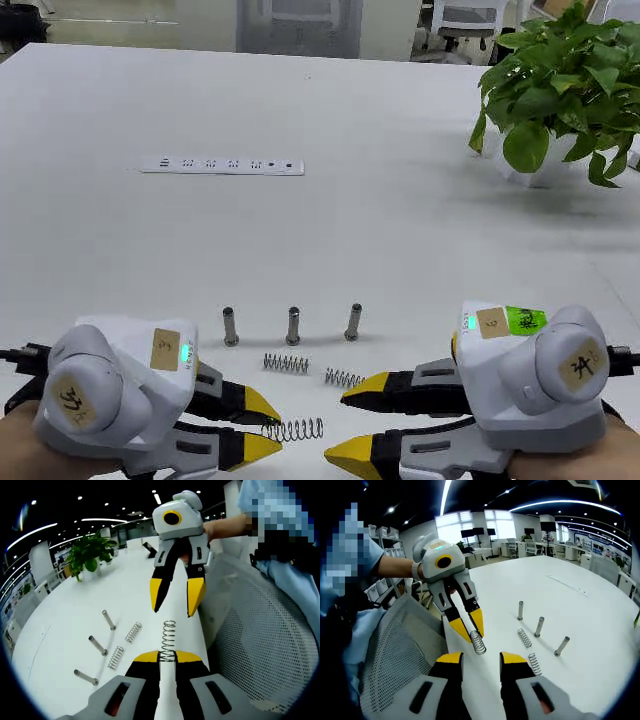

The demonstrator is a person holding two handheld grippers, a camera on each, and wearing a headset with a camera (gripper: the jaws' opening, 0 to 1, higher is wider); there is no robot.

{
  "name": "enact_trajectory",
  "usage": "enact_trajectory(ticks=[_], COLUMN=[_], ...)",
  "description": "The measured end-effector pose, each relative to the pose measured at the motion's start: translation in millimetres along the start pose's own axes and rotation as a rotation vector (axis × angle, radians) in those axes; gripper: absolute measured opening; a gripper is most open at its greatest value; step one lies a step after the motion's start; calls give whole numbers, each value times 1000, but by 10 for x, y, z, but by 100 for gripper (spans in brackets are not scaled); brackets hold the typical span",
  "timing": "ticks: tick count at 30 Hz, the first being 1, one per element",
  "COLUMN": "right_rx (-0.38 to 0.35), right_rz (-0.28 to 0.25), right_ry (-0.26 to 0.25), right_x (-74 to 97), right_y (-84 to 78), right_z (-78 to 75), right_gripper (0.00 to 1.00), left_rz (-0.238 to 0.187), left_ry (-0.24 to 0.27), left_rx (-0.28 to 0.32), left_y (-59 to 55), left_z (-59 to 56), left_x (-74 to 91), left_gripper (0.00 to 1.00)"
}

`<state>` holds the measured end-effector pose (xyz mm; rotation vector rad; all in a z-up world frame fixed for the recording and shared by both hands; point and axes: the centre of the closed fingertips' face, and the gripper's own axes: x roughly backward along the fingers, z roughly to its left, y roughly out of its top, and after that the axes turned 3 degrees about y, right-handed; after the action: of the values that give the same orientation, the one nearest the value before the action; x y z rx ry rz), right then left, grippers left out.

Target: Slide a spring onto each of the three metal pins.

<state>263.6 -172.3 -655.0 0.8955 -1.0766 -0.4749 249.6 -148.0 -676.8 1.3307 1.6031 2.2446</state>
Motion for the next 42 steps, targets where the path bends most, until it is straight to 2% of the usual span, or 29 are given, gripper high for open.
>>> enact_trajectory(ticks=[5, 20, 42], right_rx=[5, 8, 124], right_rz=[6, 35, 88], right_ry=[25, 46, 37], right_x=[-40, -95, -73], right_y=[-9, -95, 37], right_z=[42, 74, 123], right_gripper=[23, 12, 12], left_rz=[-9, -18, 20], left_ry=[-6, -21, -31], left_rx=[-8, -7, 68], left_y=[20, 28, 39], left_z=[-24, -91, -141], left_x=[-14, -65, -193], left_gripper=[9, 9, 9])
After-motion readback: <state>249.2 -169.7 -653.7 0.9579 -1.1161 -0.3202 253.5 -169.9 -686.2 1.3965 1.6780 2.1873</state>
